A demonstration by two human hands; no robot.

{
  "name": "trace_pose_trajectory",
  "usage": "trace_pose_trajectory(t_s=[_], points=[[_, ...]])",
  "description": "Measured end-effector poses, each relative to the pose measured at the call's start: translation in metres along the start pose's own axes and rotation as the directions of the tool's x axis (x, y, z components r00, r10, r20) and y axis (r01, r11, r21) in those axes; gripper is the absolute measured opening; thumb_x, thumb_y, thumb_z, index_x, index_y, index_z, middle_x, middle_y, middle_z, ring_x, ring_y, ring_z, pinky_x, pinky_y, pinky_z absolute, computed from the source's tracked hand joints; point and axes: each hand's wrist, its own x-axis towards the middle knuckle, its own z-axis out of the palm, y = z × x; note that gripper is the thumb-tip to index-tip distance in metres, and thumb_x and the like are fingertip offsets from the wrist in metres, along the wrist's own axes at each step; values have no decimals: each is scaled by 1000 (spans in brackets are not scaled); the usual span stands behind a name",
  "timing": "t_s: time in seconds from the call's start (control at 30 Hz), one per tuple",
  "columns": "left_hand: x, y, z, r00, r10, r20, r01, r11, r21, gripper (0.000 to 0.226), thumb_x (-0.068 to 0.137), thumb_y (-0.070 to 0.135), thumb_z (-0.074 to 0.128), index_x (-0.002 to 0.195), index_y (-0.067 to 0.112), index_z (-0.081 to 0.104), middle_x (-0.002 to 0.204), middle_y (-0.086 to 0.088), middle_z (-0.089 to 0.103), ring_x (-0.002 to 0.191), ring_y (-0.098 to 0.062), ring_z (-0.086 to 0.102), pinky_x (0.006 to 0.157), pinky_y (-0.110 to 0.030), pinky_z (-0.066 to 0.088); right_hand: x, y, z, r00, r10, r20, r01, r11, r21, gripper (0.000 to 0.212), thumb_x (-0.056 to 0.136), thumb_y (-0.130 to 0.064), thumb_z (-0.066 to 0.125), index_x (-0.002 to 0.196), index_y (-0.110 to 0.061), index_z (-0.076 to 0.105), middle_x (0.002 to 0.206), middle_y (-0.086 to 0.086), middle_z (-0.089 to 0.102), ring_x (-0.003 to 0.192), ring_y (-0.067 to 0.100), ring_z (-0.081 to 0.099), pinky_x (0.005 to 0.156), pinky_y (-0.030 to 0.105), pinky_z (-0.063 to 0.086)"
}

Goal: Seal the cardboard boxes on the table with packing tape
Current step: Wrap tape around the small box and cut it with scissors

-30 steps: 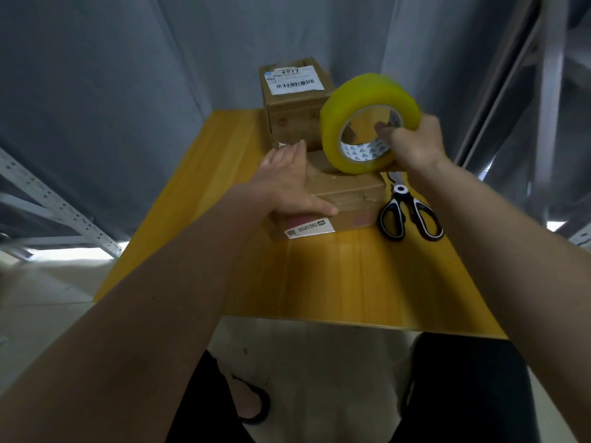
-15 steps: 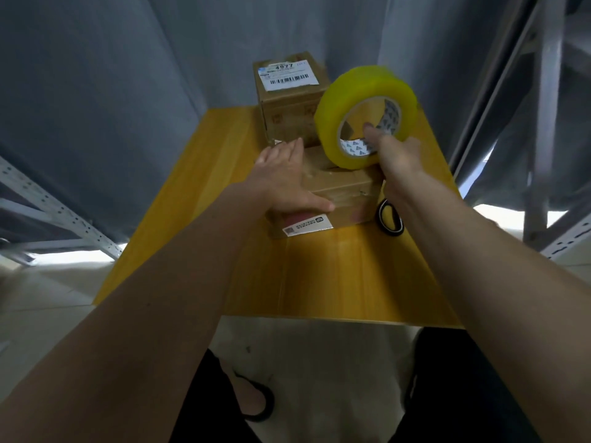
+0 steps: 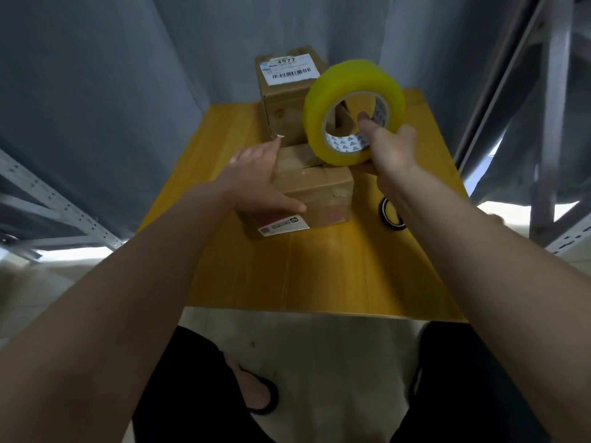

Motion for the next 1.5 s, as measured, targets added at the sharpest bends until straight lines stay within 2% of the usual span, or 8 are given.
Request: trace_pose_trajectory(t_s=[0.23, 0.4, 0.6, 0.8, 0.97, 1.07, 1.23, 1.5], points=[[-3, -9, 1, 1000, -2, -17, 2, 1000, 8, 147, 34, 96, 44, 154, 24, 1, 162, -6, 12, 147, -29, 12, 118, -47, 7, 1, 4, 0, 993, 110, 40, -115, 982, 152, 13, 88, -28, 68, 87, -20, 57, 89, 8, 69, 65, 21, 72, 48, 32, 56], [-3, -10, 2, 999, 9, -31, -9, 1000, -5, 143, 37, 93, 50, 154, 25, 4, 161, -4, 14, 146, -28, 14, 118, -47, 8, 5, 3, -9, 966, 200, 162, -233, 948, 218, 15, 90, -23, 66, 92, -15, 54, 91, 10, 68, 66, 21, 73, 51, 37, 58], [7, 7, -9, 996, -50, 77, 52, 998, -31, 152, 30, 94, 51, 154, 21, 2, 161, -9, 12, 147, -31, 11, 118, -48, 7, 7, 7, -7, 982, 146, 118, -165, 970, 180, 15, 91, -25, 66, 97, -18, 54, 100, 12, 69, 77, 24, 74, 55, 37, 58], [14, 37, 7, 993, 10, -119, -18, 998, -63, 139, 47, 91, 59, 153, 13, 13, 158, -10, 23, 145, -28, 19, 117, -44, 11, 8, 9, -8, 988, 133, 81, -147, 968, 204, 23, 87, -25, 71, 102, -15, 58, 93, 10, 71, 73, 22, 72, 53, 32, 56], [15, 33, 7, 992, -3, -129, -9, 996, -90, 138, 44, 93, 57, 153, 17, 18, 156, -8, 28, 143, -28, 24, 116, -46, 16, 1, 20, 7, 953, 261, 152, -293, 923, 252, 26, 80, -24, 77, 100, -13, 63, 89, 4, 71, 71, 18, 67, 62, 27, 56], [16, 32, 7, 990, 5, -141, -18, 995, -94, 132, 46, 92, 58, 151, 19, 22, 153, -6, 32, 140, -28, 28, 114, -46, 19, 9, 14, 0, 950, 280, 140, -304, 932, 200, 16, 87, -23, 71, 95, -14, 60, 84, 4, 69, 63, 15, 66, 49, 26, 52], [17, 31, 7, 990, 15, -142, -28, 995, -92, 128, 48, 91, 57, 151, 21, 24, 152, -5, 32, 139, -27, 29, 115, -46, 21, 21, 7, -12, 943, 281, 178, -314, 929, 198, 16, 88, -13, 67, 99, -14, 55, 92, 8, 71, 70, 18, 73, 51, 34, 56], [15, 32, 5, 991, 13, -133, -27, 995, -98, 125, 52, 87, 61, 150, 20, 23, 152, -5, 32, 139, -26, 29, 114, -46, 20, 24, 15, -18, 918, 365, 154, -393, 885, 250, 33, 89, -20, 68, 116, -12, 50, 95, 11, 71, 68, 21, 73, 54, 40, 58]])
